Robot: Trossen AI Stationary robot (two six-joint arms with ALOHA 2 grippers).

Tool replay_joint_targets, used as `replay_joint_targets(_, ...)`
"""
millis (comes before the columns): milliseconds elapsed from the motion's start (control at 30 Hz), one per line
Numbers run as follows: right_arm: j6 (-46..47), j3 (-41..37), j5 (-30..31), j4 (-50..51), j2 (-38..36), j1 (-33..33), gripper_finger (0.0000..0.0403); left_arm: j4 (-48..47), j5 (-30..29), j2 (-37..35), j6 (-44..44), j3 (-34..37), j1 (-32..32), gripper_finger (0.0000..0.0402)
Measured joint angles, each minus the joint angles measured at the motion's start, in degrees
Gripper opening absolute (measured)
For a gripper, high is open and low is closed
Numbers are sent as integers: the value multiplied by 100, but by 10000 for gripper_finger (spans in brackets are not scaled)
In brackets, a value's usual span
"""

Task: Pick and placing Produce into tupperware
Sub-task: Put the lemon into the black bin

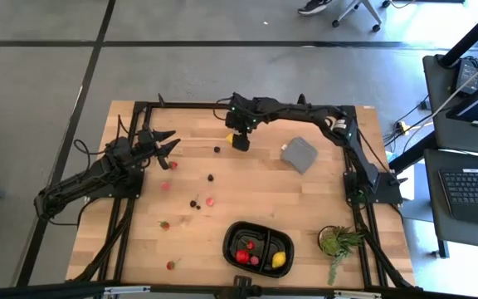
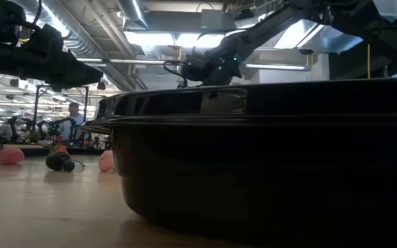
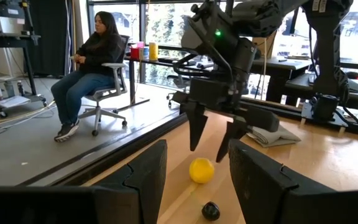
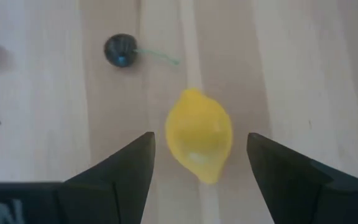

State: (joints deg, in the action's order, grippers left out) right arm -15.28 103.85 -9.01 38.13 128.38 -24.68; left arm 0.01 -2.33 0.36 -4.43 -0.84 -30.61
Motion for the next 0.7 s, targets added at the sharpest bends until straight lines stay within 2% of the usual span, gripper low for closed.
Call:
replay_joint_targets(133, 12, 0, 293, -131, 0, 65, 255, 0, 0, 1, 1, 2, 2, 165)
replay_joint_targets(433, 305, 0, 355, -2, 294, 78, 255, 0, 1, 0, 2, 2, 1, 165)
replay_joint_targets(500, 295, 0, 603, 23, 325, 119, 255, 0, 0, 2, 2, 0, 0, 165)
replay_joint_targets(700, 290, 7, 681, -13, 323, 137, 255, 0, 0, 0, 2, 2, 1, 165)
